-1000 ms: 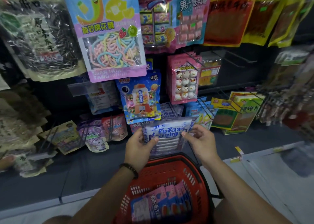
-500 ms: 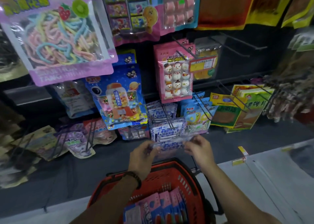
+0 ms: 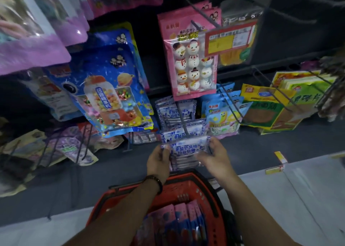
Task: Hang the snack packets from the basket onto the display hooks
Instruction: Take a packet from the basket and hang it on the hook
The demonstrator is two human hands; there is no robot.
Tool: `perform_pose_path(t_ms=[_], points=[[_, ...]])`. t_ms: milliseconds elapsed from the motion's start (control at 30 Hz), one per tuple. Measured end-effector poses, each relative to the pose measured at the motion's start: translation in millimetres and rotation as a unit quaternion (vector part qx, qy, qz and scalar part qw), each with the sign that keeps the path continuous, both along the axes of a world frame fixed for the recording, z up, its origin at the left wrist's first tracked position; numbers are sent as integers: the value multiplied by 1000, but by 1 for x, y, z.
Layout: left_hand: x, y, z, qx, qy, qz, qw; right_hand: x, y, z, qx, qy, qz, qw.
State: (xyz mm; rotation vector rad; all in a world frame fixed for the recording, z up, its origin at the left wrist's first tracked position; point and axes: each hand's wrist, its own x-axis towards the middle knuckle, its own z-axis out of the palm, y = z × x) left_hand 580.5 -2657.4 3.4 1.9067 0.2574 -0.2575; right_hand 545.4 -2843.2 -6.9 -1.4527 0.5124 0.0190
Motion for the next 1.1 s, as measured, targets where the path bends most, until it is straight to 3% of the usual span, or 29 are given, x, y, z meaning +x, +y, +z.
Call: perform_pose_path(t_ms=[533,800,967,1100], points=[[29,-11,-28,-54,55,25,997,15,0,-8,-9,-23,-21,999],[43,-21,-14,3,90,9,996,19,3,-13,-17,-5,16,1000],[42,-14,-6,86,90,-36,992,9,4,-13,-155,2,65,986],[32,6,-1,100,144,-61,983,-4,5,-15,-248,47,46,967]])
